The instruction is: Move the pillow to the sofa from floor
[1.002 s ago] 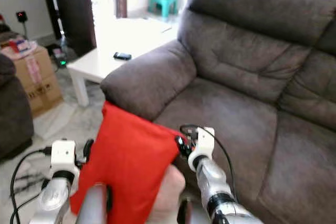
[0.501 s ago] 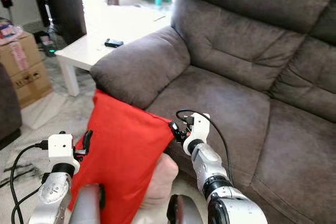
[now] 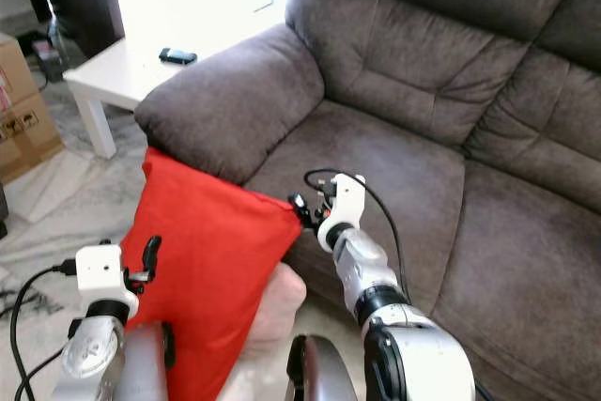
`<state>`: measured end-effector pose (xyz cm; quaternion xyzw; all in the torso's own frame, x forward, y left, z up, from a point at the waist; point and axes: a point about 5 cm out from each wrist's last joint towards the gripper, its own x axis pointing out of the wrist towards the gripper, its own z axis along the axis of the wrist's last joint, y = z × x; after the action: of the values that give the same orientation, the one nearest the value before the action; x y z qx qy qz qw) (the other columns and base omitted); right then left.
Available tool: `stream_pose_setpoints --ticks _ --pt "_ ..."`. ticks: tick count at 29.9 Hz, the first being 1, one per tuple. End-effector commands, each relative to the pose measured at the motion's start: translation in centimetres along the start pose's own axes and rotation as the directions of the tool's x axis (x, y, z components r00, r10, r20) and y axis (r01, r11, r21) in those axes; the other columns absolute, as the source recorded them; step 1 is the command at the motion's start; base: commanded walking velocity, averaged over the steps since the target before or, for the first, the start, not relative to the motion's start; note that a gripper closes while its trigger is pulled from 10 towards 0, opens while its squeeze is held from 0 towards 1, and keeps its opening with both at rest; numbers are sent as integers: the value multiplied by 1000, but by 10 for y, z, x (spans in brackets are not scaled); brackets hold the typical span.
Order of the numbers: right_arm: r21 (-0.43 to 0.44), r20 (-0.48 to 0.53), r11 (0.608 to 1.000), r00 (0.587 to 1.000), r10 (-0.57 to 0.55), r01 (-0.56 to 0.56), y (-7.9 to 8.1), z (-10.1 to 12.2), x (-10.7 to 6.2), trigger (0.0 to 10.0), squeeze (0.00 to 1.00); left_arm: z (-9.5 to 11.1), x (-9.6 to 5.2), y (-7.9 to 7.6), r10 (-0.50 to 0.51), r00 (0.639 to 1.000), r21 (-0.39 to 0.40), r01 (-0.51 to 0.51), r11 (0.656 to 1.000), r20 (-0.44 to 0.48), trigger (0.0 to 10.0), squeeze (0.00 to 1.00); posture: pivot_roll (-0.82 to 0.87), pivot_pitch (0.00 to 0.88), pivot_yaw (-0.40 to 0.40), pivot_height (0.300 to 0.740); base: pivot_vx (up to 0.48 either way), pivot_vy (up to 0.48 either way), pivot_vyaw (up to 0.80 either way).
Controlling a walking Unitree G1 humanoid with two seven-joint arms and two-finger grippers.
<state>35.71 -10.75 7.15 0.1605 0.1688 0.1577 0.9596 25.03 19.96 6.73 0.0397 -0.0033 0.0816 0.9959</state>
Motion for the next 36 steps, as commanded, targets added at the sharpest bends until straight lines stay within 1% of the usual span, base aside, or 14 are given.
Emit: stream_pose_setpoints --ticks 1,3,6,7,12,14,18,20,23,24,25,26,28,36 --pt "-13 -36 1000 999 -12 11 -4 -2 -1 10000 1000 2 -2 -5 -15 1000 -22 15 1000 -7 10000 0 151 102 -244 571 0 0 0" --pt "-10 -51 1000 999 -5 5 -4 -4 -1 10000 1000 5 -2 -5 -18 1000 -29 18 999 -2 10000 0 151 112 -247 571 0 0 0" --pt "-17 -75 1000 997 -9 8 -7 -9 -3 10000 1000 13 -5 1 3 1000 -27 -2 1000 14 10000 0 162 136 -253 571 0 0 0" --pt "-18 -88 1000 996 -14 12 -8 -12 -5 10000 1000 18 -7 6 24 1000 -34 -23 999 20 10000 0 167 147 -256 571 0 0 0" --pt "5 -110 1000 994 -20 20 -8 -19 -6 10000 1000 28 -16 18 57 998 -42 -55 998 34 10000 0 178 169 -257 571 0 0 0" --pt "15 -118 1000 993 -20 22 -7 -21 -6 10000 1000 33 -19 24 91 995 -70 -89 994 28 10000 0 185 178 -257 571 0 0 0" --pt "60 -115 998 993 -15 22 -3 -22 -4 10000 1000 40 -21 26 93 995 -78 -90 993 32 10000 0 198 194 -257 571 0 0 0" --pt "90 -114 996 993 4 6 0 -23 -4 10000 1000 46 -21 24 92 995 -115 -87 989 38 10000 0 209 205 -259 571 0 0 0" --pt "111 -102 994 994 24 -13 2 -23 -3 10000 1000 48 -23 23 86 996 -123 -81 989 38 10000 0 216 213 -261 571 0 0 0" --pt "123 -96 992 994 44 -32 4 -23 -3 10000 569 50 -24 23 83 996 -123 -78 989 38 10000 0 218 217 -262 571 0 0 0" --pt "125 -95 992 994 47 -35 4 -23 -3 10000 259 50 -24 23 83 996 -124 -77 989 37 10000 0 218 217 -262 571 0 0 0" --pt "126 -92 991 994 55 -43 5 -23 -3 10000 0 51 -25 22 81 996 -129 -75 989 36 10000 0 222 221 -264 571 0 0 0" --pt "134 -76 989 994 77 -67 8 -23 -2 10000 0 53 -27 20 74 997 -141 -69 988 32 10000 0 226 225 -267 571 0 0 0" --pt "173 -39 982 996 86 -78 10 -21 -2 10000 0 60 -29 16 61 997 -161 -53 986 42 10000 0 239 243 -270 571 0 0 0"
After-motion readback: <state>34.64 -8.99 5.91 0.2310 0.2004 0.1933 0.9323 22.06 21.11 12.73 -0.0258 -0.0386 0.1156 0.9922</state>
